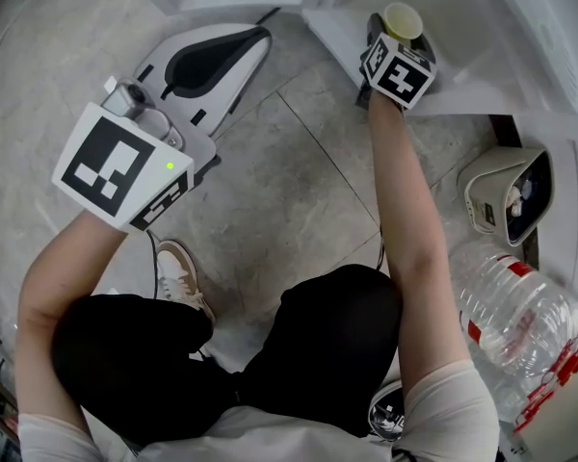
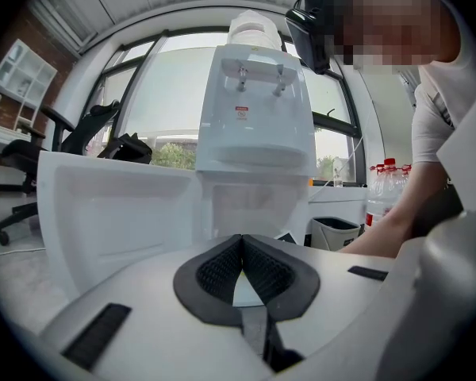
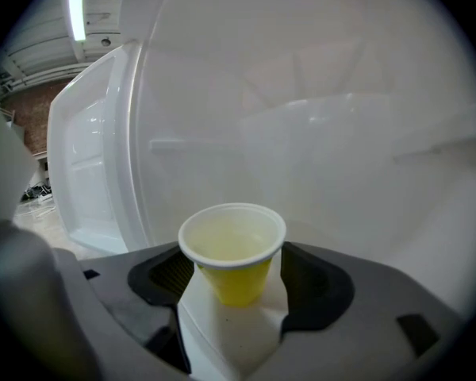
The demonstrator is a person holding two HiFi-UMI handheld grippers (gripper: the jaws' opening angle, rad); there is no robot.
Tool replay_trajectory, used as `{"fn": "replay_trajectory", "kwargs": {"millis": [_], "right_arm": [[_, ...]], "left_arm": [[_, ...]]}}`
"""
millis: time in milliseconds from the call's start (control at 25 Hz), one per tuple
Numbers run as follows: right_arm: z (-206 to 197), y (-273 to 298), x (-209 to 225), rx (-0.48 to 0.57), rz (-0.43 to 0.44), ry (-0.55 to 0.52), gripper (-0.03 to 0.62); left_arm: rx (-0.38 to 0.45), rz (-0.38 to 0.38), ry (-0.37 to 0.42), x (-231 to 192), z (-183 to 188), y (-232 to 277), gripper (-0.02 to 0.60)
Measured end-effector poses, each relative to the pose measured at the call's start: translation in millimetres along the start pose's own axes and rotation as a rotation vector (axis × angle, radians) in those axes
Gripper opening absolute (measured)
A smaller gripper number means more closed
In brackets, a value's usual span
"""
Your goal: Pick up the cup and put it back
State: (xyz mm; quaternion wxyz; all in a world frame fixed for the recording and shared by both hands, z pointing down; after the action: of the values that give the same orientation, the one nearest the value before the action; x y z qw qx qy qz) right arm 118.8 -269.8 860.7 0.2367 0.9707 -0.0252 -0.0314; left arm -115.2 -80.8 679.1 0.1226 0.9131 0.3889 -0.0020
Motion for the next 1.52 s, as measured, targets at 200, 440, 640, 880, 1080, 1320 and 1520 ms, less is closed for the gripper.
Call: {"fn": "replay_trajectory", "kwargs": {"millis": [200, 440, 640, 880, 1080, 1320, 1520], "right_arm": [[2, 4, 4, 0.015, 0.013, 0.006, 0.308], [7, -14, -2, 0.056, 0.075, -0.026, 0.305], [17, -42, -17, 0.086, 0.162, -0.069, 0.305], [38, -87, -29, 0.161, 0.281, -0.106, 0.305], [46, -125, -33, 0.164, 0.381, -0.095, 0.305], [61, -176, -21, 0.136, 0.503, 0.006, 0.302], [79, -226, -2, 0.126, 0.594, 0.117, 0.302]], "left_arm": [[-0.006, 0.025, -0.003, -7, -5, -16, 0.023], [0.008, 0.041, -0.001, -10, -7, -25, 0.023], [0.018, 0.042, 0.011, -6, -9, -28, 0.023], [0.036, 0.042, 0.030, -1, -2, -29, 0.023], [0.051, 0.045, 0.050, 0, 4, -27, 0.023], [0.051, 0.041, 0.068, 3, 6, -23, 0.023], [0.054, 0.016, 0.058, 0, 2, -15, 0.024]]}}
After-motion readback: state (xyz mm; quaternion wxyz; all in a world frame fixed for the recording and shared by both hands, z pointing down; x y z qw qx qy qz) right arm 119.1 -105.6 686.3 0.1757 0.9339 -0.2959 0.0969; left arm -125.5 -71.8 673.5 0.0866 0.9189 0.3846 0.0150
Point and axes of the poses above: the fingertips, and each gripper's own axes: y forward along the fingers, x to its right, z out of its top, the point moved 7 cm from there along -y, backward along the fingers, and after that the axes turned 8 degrees about -z, right-handed, at the moved point
